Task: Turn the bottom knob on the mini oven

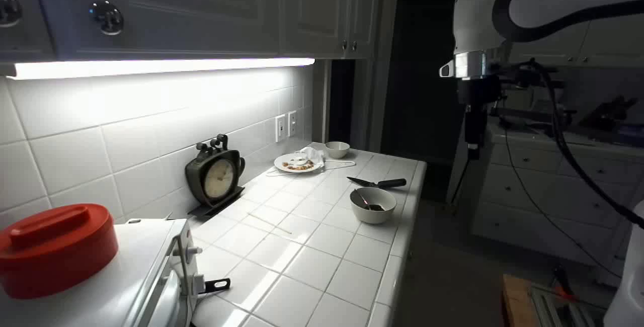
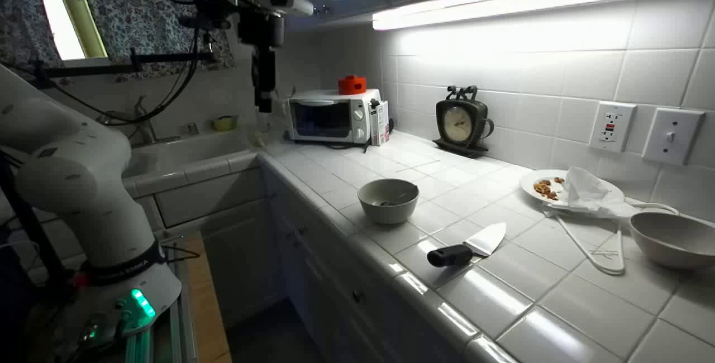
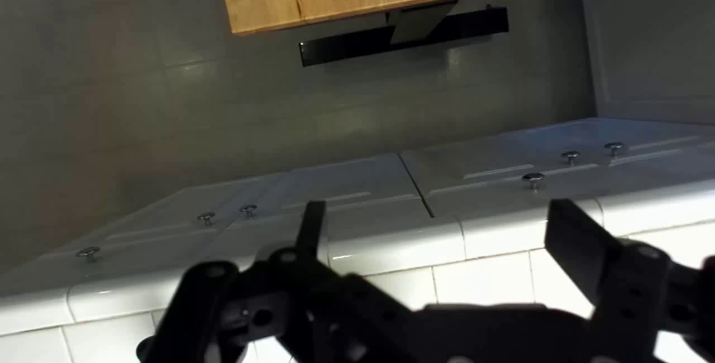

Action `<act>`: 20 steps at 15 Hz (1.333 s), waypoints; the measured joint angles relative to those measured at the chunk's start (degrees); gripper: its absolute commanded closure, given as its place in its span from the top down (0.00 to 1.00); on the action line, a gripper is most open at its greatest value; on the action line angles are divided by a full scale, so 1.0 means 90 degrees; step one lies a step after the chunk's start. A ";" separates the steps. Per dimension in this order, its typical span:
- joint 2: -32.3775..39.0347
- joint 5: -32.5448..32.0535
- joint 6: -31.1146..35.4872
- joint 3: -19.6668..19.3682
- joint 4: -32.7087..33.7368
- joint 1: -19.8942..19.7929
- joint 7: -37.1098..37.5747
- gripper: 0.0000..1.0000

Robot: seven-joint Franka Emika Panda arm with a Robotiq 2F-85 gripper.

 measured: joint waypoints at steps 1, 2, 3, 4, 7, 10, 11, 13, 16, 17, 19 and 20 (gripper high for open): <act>-0.0001 0.0000 0.0000 0.0000 0.0000 0.0000 0.0000 1.00; -0.0001 0.0000 0.0000 0.0000 0.0000 0.0000 0.0000 1.00; -0.0001 0.0000 0.0000 0.0000 0.0000 0.0000 0.0000 1.00; -0.0001 0.0000 0.0000 0.0000 0.0000 0.0000 0.0000 1.00; 0.0041 0.0038 0.0111 -0.0001 -0.0007 0.0058 -0.0002 1.00; 0.0354 0.0154 0.0821 0.0064 -0.0019 0.0433 -0.0175 1.00; 0.0513 0.0230 0.1083 0.0122 -0.0013 0.0602 -0.0259 1.00; 0.0875 0.0435 0.1579 0.0292 0.0031 0.0964 -0.0477 1.00; 0.1503 0.0796 0.2406 0.0525 0.0219 0.1437 -0.0915 1.00; 0.1716 0.0926 0.2627 0.0565 0.0329 0.1551 -0.1132 1.00; 0.2162 0.1246 0.3008 0.0593 0.0614 0.1727 -0.1684 1.00; 0.2396 0.1429 0.3158 0.0596 0.0785 0.1782 -0.1970 1.00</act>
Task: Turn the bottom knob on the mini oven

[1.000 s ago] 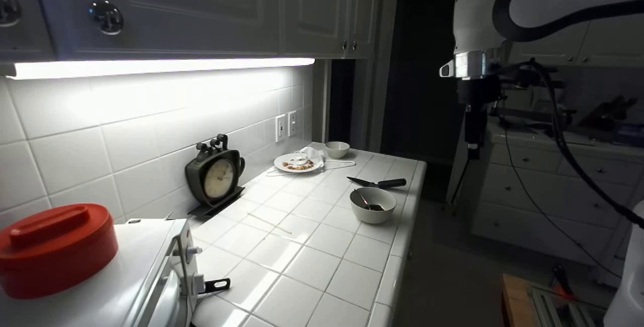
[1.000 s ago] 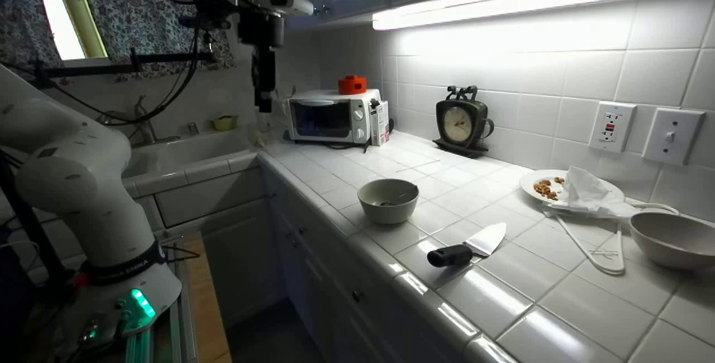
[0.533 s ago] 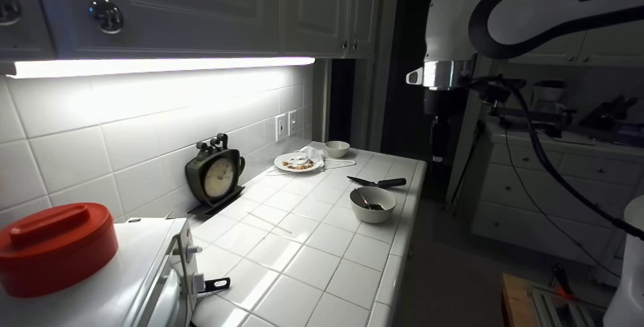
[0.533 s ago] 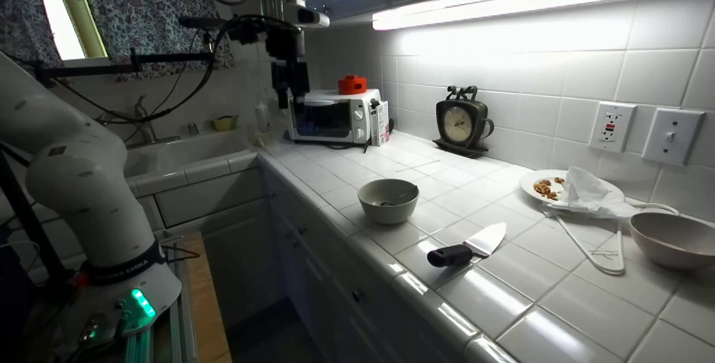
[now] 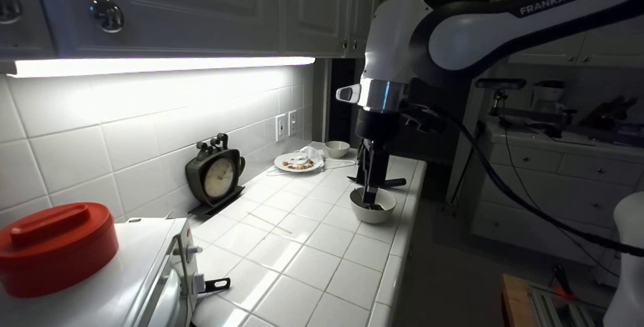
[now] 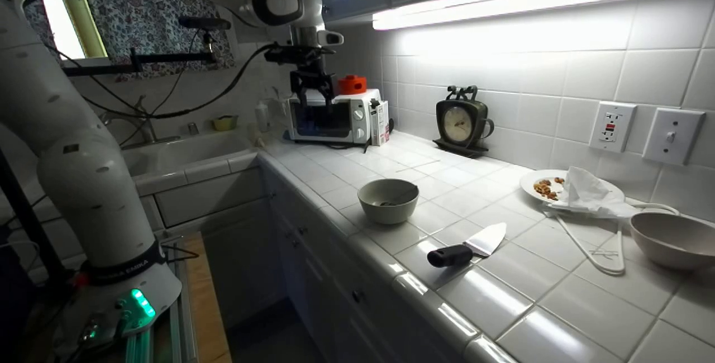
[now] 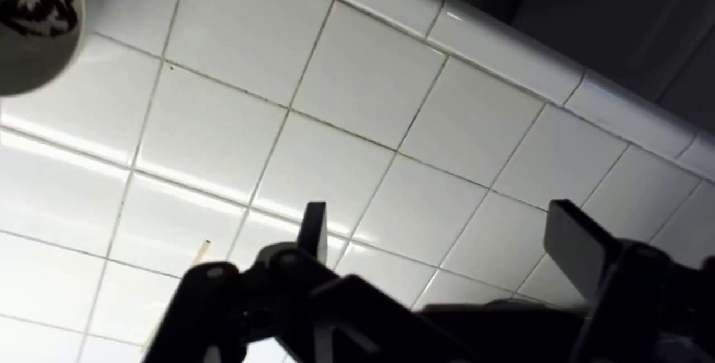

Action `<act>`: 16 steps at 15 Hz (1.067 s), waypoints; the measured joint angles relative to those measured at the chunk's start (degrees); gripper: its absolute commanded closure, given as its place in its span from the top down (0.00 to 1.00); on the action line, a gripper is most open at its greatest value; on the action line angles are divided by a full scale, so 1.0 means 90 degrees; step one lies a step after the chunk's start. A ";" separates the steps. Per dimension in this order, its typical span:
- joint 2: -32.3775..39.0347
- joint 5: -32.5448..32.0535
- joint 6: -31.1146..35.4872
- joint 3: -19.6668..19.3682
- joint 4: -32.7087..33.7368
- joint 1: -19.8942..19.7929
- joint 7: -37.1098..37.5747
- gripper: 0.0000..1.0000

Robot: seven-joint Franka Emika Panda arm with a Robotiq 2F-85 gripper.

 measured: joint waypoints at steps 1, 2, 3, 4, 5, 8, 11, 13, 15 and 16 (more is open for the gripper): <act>0.0241 0.0187 0.0122 0.0005 0.0183 0.0028 -0.0286 1.00; 0.0484 0.0318 0.0235 0.0021 0.0373 0.0036 -0.0555 1.00; 0.0732 0.0431 0.0371 0.0048 0.0561 0.0036 -0.0811 1.00; 0.0967 0.0517 0.0533 0.0086 0.0738 0.0035 -0.1034 1.00; 0.1188 0.0591 0.0692 0.0142 0.0902 0.0033 -0.1214 1.00; 0.1806 0.0774 0.1062 0.0368 0.1371 0.0014 -0.1535 1.00; 0.2367 0.1034 0.1479 0.0592 0.1745 -0.0046 -0.1587 1.00; 0.2718 0.1153 0.1754 0.0724 0.1951 -0.0125 -0.1581 1.00; 0.3026 0.1283 0.2037 0.0856 0.2111 -0.0223 -0.1554 1.00; 0.3158 0.1365 0.2254 0.0922 0.2160 -0.0267 -0.1469 1.00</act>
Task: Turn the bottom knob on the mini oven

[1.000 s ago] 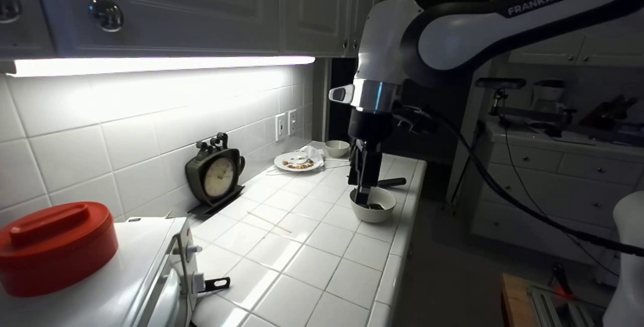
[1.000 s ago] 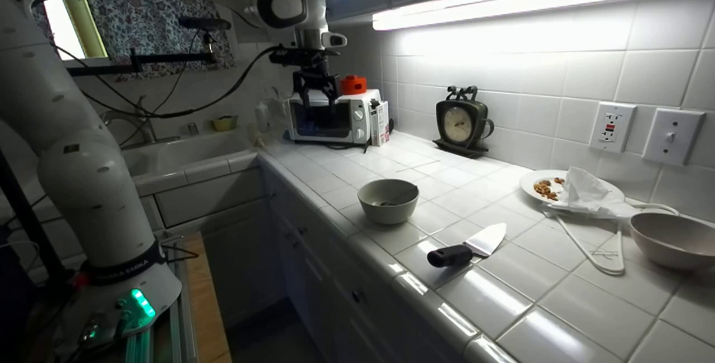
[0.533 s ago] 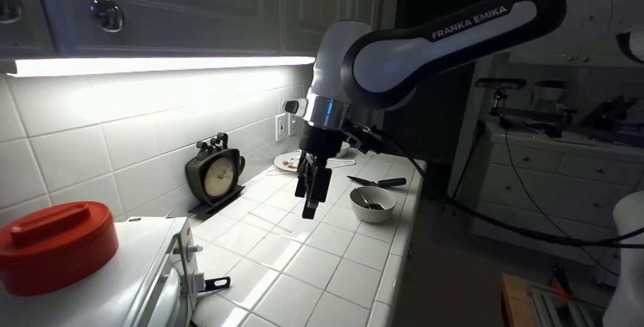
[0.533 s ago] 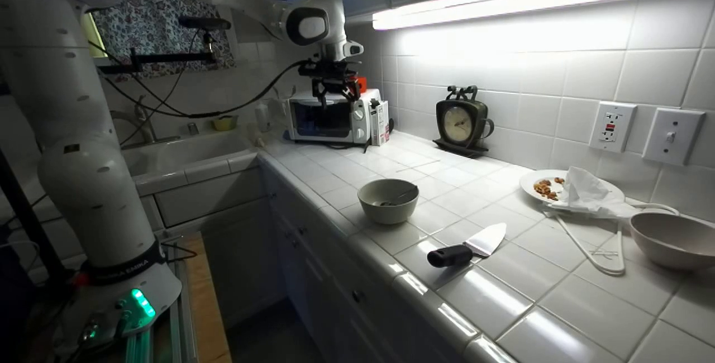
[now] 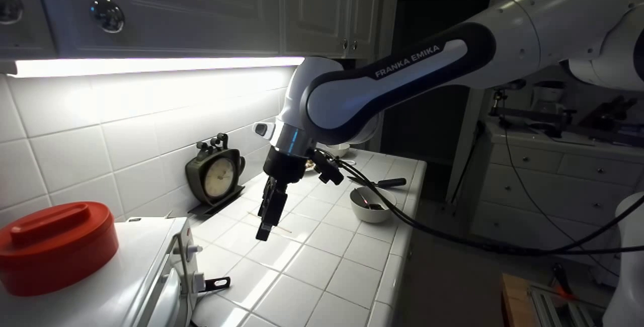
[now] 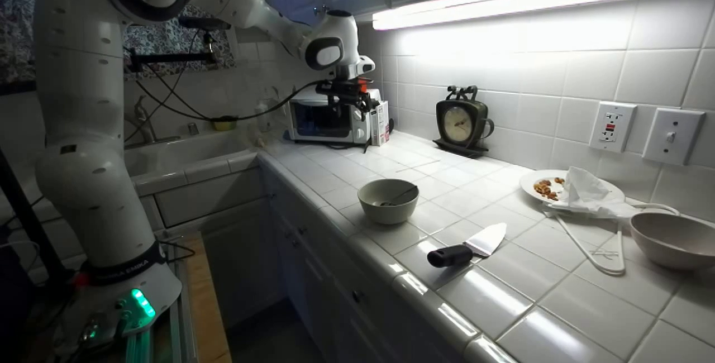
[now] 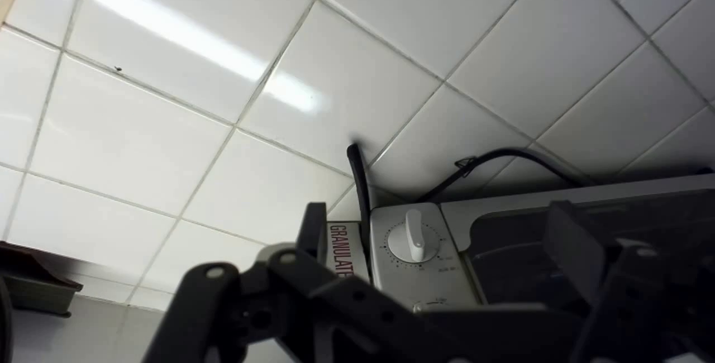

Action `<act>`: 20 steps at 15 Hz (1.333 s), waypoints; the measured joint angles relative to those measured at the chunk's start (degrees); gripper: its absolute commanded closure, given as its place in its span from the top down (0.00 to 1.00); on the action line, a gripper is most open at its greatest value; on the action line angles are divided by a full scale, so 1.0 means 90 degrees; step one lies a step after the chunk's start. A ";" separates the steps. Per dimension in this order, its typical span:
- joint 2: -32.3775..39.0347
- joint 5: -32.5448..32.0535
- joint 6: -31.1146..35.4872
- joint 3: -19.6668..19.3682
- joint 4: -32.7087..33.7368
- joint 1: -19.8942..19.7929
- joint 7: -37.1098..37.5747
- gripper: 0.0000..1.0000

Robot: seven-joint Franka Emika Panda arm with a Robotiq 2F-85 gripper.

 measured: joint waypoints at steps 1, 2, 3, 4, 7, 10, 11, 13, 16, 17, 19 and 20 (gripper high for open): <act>0.0127 0.0057 0.0202 0.0061 0.0045 -0.0037 0.0118 1.00; 0.0236 0.0077 0.0377 0.0117 0.0077 -0.0069 0.0284 1.00; 0.0332 0.0081 0.0543 0.0168 0.0101 -0.0093 0.0455 1.00; 0.0417 0.0081 0.0647 0.0220 0.0118 -0.0114 0.0610 1.00; 0.0608 0.0081 0.0785 0.0384 0.0162 -0.0160 0.0919 1.00; 0.0735 0.0081 0.0903 0.0500 0.0169 -0.0158 0.1178 1.00; 0.0755 0.0081 0.0933 0.0517 0.0169 -0.0155 0.1265 1.00; 0.0767 0.0081 0.0948 0.0524 0.0170 -0.0157 0.1320 1.00; 0.0768 0.0081 0.0950 0.0524 0.0170 -0.0159 0.1332 1.00; 0.0768 0.0081 0.0950 0.0524 0.0170 -0.0159 0.1334 1.00; 0.0768 0.0070 0.0950 0.0532 0.0170 -0.0164 0.1334 1.00; 0.0770 0.0070 0.0962 0.0540 0.0171 -0.0164 0.1333 1.00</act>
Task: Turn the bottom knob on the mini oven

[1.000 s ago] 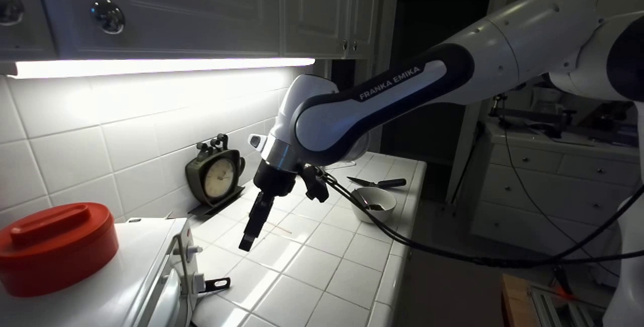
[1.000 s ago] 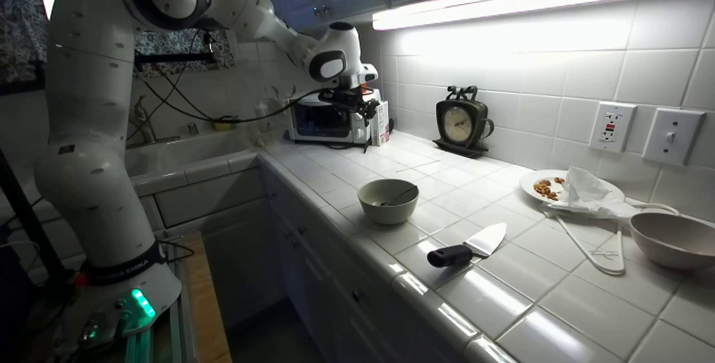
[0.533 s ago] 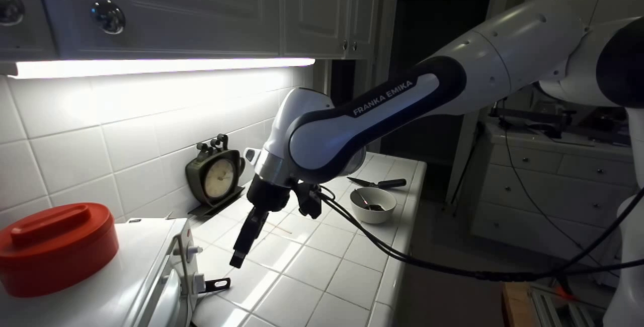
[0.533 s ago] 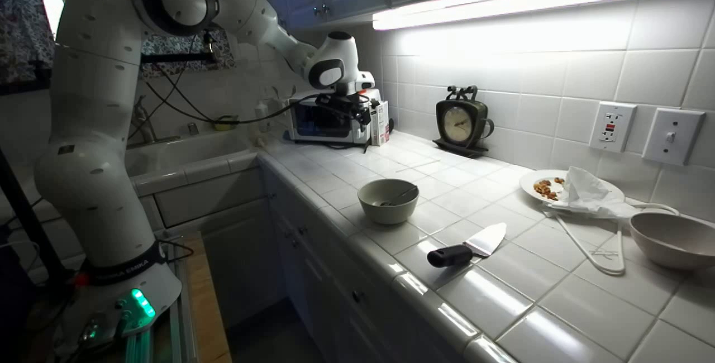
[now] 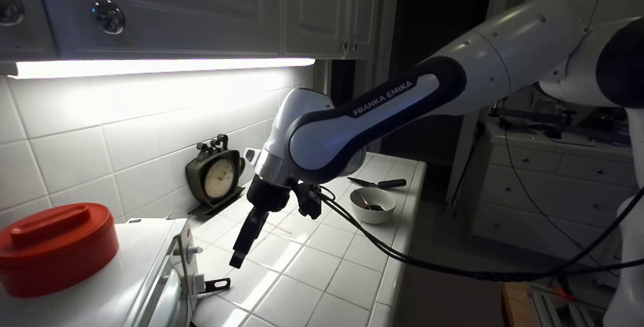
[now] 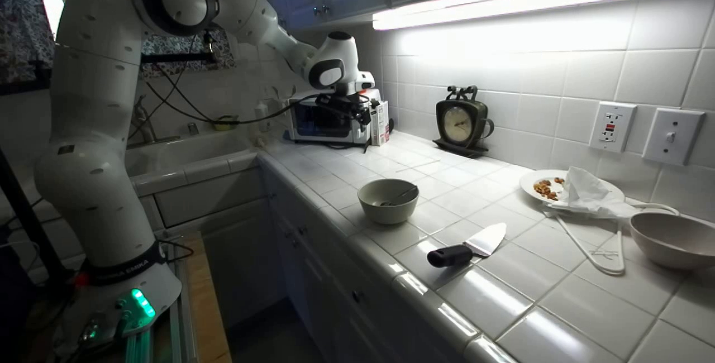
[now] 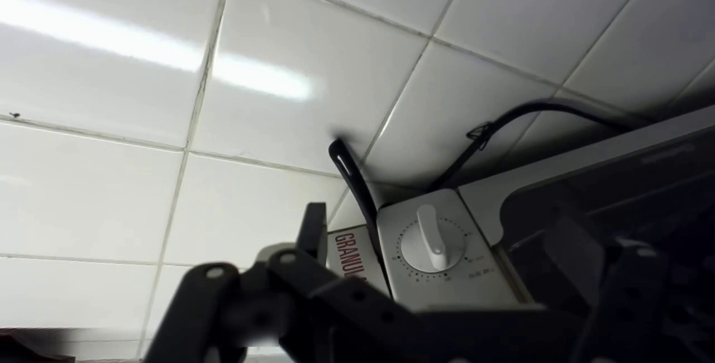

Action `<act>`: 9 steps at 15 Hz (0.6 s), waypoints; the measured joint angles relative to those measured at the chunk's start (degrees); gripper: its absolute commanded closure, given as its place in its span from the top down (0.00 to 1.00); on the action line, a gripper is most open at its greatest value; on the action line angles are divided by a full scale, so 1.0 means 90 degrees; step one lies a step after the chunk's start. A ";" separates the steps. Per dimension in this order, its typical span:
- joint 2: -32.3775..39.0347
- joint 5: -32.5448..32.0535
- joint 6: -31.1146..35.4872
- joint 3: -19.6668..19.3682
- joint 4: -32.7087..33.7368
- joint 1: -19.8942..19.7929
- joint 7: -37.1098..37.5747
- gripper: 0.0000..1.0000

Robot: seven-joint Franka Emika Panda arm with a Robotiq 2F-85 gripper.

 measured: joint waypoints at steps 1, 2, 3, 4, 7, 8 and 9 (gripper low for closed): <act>0.0004 0.0000 0.0035 0.0017 0.0011 0.0000 -0.0016 1.00; 0.0014 0.0000 0.0062 0.0044 0.0036 -0.0004 -0.0043 1.00; 0.0033 0.0000 0.0136 0.0083 0.0066 -0.0011 -0.0097 1.00; 0.0061 0.0000 0.0228 0.0118 0.0091 -0.0014 -0.0153 0.94; 0.0223 -0.0019 0.0436 0.0209 0.0218 -0.0018 -0.0320 0.89; 0.0301 -0.0021 0.0487 0.0242 0.0270 -0.0025 -0.0390 0.75; 0.0384 -0.0022 0.0500 0.0283 0.0334 -0.0044 -0.0478 0.69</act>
